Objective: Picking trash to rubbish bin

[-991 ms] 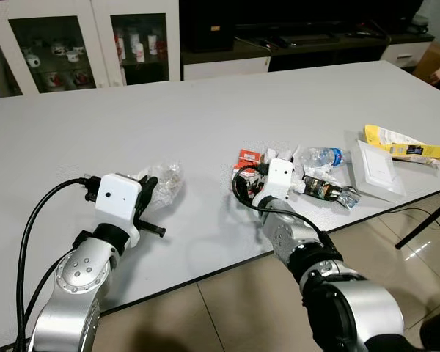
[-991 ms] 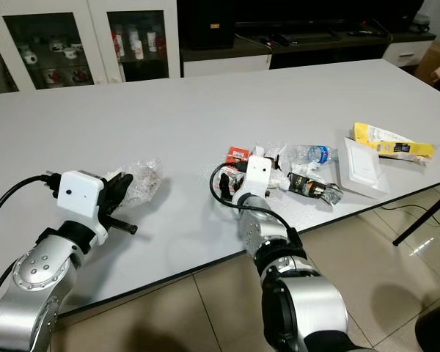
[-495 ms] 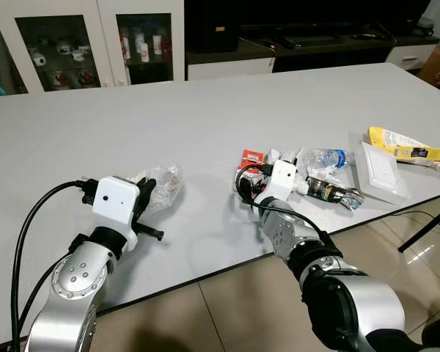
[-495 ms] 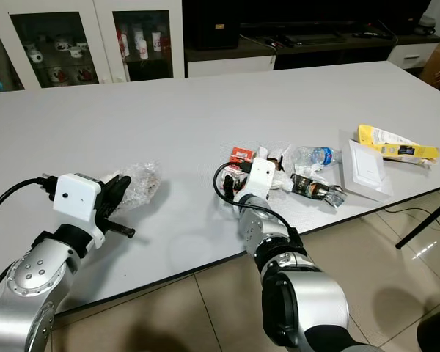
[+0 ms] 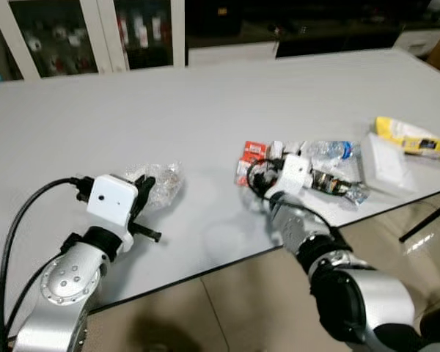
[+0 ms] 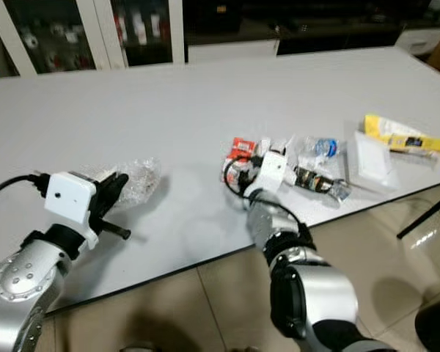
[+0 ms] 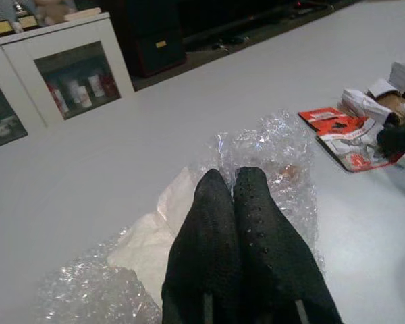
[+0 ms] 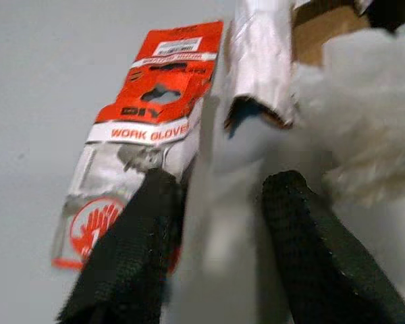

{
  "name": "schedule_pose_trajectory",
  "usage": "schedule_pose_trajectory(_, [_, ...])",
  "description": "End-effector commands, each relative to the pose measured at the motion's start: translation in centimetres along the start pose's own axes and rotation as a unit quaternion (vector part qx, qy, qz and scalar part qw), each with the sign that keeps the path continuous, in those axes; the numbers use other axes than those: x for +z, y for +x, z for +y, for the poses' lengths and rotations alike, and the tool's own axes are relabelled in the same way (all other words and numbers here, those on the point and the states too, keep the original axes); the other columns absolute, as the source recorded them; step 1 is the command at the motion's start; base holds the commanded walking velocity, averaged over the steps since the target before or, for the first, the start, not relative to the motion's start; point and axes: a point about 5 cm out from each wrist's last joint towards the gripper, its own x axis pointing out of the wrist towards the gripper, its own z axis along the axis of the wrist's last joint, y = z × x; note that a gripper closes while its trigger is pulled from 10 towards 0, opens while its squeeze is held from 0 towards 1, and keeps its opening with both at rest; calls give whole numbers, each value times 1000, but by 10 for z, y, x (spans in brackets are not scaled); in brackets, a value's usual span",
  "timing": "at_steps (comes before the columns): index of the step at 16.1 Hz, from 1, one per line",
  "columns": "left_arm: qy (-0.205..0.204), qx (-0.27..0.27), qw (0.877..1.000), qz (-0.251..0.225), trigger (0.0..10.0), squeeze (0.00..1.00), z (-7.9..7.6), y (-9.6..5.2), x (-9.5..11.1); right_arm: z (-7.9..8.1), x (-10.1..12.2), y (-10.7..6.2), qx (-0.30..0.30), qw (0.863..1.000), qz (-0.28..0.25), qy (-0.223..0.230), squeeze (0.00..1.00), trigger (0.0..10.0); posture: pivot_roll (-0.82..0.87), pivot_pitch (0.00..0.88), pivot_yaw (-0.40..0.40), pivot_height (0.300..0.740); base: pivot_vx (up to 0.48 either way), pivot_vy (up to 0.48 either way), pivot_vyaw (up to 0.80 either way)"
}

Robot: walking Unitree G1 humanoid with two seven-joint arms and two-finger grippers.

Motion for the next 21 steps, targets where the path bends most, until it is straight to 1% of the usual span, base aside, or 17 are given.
schedule_pose_trajectory(1, [7, -5, 1000, -7, 10000, 0, 2, -1, 6, -6, -4, 0, -12, 1000, 16, 1, 0, 0, 285, 184, -72, 740, 0, 0, 0])
schedule_pose_trajectory(2, [13, -4, 1000, -5, 10000, 0, 4, -2, 7, -6, -3, 0, -9, 1000, 15, 1, 0, 1333, 287, 203, -70, 740, 0, 0, 0])
schedule_pose_trajectory(3, [18, 3, 1000, -1, 10000, 0, 8, -4, 9, -4, -2, 0, 3, 1000, 17, 3, 0, 4275, 293, 210, -69, 740, 0, 0, 0])
schedule_pose_trajectory(4, [20, 6, 1000, 0, 10000, 0, 10, -5, 9, -3, -2, 0, 7, 1000, 17, 4, 0, 4275, 293, 210, -69, 740, 0, 0, 0])
schedule_pose_trajectory(5, [21, 10, 1000, 3, 10000, 0, 13, -7, 10, -1, -2, 0, 11, 1000, 19, 5, 0, 3961, 297, 222, -72, 740, 0, 0, 0])
schedule_pose_trajectory(7, [22, 14, 1000, 9, 10000, 0, 13, -12, 10, 2, -2, 0, 17, 1000, 20, 9, 0, 0, 303, 234, -79, 740, 0, 0, 0])
schedule_pose_trajectory(9, [23, 18, 999, 14, 10000, 0, 14, -14, 10, 8, 0, 1, 27, 999, 19, 16, 0, 0, 307, 242, -88, 740, 0, 0, 0])
schedule_pose_trajectory(11, [22, 21, 999, 16, 10000, 0, 14, -15, 11, 11, 2, 1, 31, 999, 18, 21, 0, 0, 307, 240, -91, 740, 0, 0, 0])
schedule_pose_trajectory(12, [21, 22, 999, 18, 10000, 0, 14, -15, 11, 13, 2, 1, 34, 999, 18, 32, 0, 0, 302, 239, -94, 740, 0, 0, 0])
schedule_pose_trajectory(15, [21, 24, 999, 18, 10000, 0, 15, -13, 11, 15, 3, 1, 37, 999, 18, 34, 0, 0, 298, 228, -97, 740, 0, 0, 0])
schedule_pose_trajectory(18, [20, 29, 999, 15, 10000, 0, 16, -10, 11, 18, 6, 2, 45, 998, 13, 44, 0, 0, 289, 208, -97, 740, 0, 0, 0])
schedule_pose_trajectory(21, [16, 33, 999, 17, 10000, 0, 16, -6, 6, 25, 8, 2, 61, 997, 8, 52, 0, 0, 248, 162, -99, 740, 0, 0, 0])
